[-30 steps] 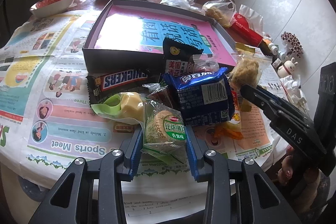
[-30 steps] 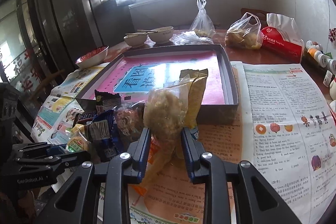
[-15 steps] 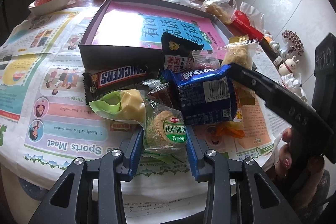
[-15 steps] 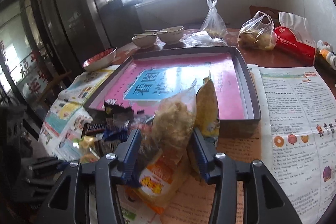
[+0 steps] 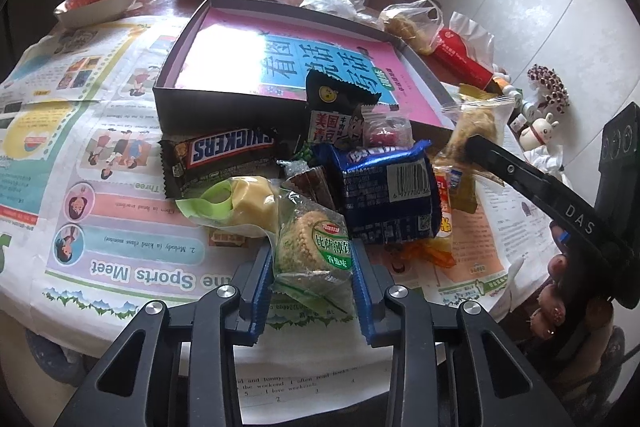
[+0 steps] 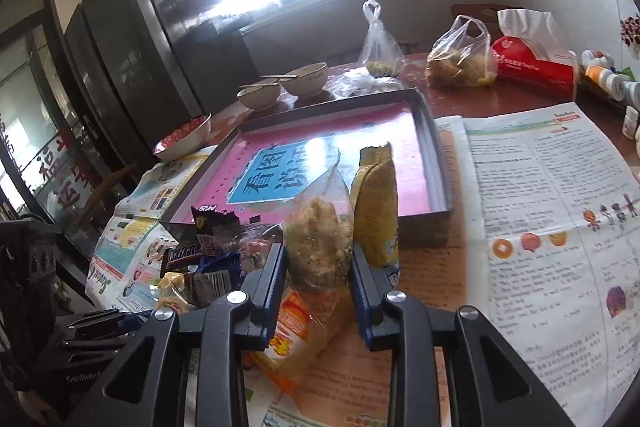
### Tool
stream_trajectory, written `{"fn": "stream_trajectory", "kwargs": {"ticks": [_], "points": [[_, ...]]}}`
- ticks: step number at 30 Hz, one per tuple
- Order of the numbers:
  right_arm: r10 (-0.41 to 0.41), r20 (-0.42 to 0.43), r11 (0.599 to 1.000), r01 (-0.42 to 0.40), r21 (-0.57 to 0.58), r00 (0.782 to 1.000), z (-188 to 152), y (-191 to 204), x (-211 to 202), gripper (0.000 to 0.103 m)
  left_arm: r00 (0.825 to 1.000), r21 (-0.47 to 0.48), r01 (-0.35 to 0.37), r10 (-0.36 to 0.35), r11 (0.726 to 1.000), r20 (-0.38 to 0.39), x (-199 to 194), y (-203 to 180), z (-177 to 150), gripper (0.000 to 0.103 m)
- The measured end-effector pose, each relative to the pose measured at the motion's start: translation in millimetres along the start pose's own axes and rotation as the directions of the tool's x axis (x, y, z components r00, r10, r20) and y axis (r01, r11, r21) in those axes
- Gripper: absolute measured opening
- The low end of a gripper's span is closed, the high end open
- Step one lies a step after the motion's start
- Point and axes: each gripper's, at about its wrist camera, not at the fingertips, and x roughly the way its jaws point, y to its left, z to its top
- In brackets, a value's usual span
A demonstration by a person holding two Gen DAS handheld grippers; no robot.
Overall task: Organize snacks
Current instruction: 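Close left tool on the green-bagged bun while right tool grips the floss-bread bag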
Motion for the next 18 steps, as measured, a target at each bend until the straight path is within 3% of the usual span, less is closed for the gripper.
{"fn": "stream_trajectory", "kwargs": {"ticks": [6,13,18], "points": [[0.016,0.020,1.000,-0.016,-0.006,1.000,3.3,1.6,-9.6,0.031,1.000,0.015,0.001,-0.002,1.000,0.022,-9.6,-2.6,-0.5,0.035],[-0.025,-0.006,0.999,0.024,-0.022,1.000,-5.5,1.1,-4.2,0.031,1.000,-0.001,0.008,-0.008,1.000,0.015,-9.2,3.2,-0.3,0.035],[-0.018,0.043,0.999,0.019,-0.042,0.999,-2.7,6.7,-16.0,0.031,1.000,-0.006,0.020,-0.020,1.000,0.019,-12.4,5.9,-1.3,0.035]]}}
